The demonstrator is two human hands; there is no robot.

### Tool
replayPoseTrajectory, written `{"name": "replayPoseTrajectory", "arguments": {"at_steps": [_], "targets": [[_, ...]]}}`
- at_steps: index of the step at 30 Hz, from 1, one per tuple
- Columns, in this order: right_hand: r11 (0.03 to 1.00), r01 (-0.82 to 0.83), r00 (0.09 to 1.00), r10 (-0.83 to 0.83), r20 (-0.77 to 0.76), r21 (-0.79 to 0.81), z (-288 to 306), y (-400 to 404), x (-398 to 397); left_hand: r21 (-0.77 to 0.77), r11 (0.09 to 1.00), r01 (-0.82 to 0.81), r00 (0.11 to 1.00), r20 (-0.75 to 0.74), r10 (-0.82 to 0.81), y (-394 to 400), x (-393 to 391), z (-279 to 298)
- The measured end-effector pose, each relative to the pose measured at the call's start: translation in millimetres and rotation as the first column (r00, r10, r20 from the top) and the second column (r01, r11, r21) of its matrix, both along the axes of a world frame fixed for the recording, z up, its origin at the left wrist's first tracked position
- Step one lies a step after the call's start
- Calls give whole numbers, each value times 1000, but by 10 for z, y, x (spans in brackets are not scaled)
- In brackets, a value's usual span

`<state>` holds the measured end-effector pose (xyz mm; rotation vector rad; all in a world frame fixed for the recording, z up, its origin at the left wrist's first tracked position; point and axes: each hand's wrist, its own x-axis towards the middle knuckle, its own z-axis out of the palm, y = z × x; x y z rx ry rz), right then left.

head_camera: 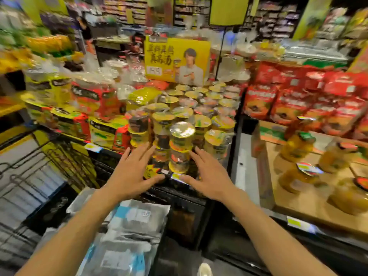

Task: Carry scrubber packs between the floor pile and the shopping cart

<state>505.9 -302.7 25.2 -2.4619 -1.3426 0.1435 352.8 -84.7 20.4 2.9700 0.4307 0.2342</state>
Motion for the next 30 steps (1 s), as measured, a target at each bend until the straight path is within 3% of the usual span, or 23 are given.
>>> {"name": "replayPoseTrajectory", "arguments": {"at_steps": [4,7,15,22,30], "targets": [[959,283,958,-282,-52,3,131,-1087,-156,10,975,222,975,9,-222,-683,430,64],[881,472,881,-472,-7,19,221,-1894,-309,10,923,386,922,18,-386,-1332,753,172],[592,805,588,-804,82,29,290,-4161,-956,51,664,746,660,76,-747,-3589,1244,483],[280,960,279,-960,29,21,216,-6109,-1767,69,473,878,469,64,-881,-5566,1243,373],[51,998,52,-998,-34,36,101,-7338,-2255,62,291,955,287,70,-955,-7078,1216,268]]}}
